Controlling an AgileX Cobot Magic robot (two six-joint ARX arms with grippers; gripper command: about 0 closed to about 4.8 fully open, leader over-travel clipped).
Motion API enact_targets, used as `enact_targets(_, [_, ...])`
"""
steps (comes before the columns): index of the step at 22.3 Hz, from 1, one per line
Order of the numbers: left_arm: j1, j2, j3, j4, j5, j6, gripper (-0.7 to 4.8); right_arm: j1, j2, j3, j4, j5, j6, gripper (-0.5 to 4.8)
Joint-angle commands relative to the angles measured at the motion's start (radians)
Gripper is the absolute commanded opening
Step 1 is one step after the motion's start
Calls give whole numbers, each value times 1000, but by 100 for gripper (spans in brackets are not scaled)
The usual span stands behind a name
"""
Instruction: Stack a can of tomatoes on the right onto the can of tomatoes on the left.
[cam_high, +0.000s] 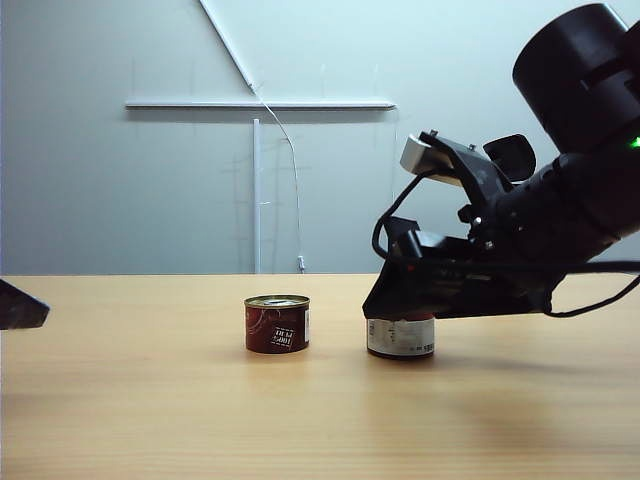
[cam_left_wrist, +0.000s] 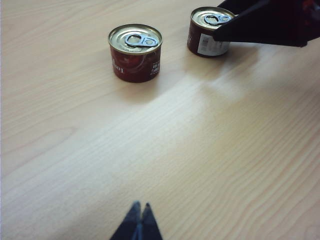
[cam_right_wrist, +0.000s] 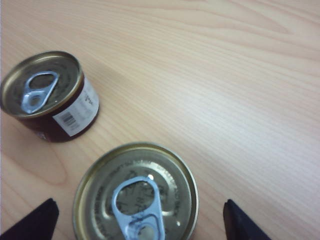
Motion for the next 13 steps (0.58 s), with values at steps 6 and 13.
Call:
enact_targets(6, [-1, 1, 4, 10, 3, 0, -4, 1, 14, 22, 39, 0, -7, 479])
enact_targets(13, [-1, 1, 4, 10, 3, 0, -4, 1, 36, 40, 39, 0, -14, 479])
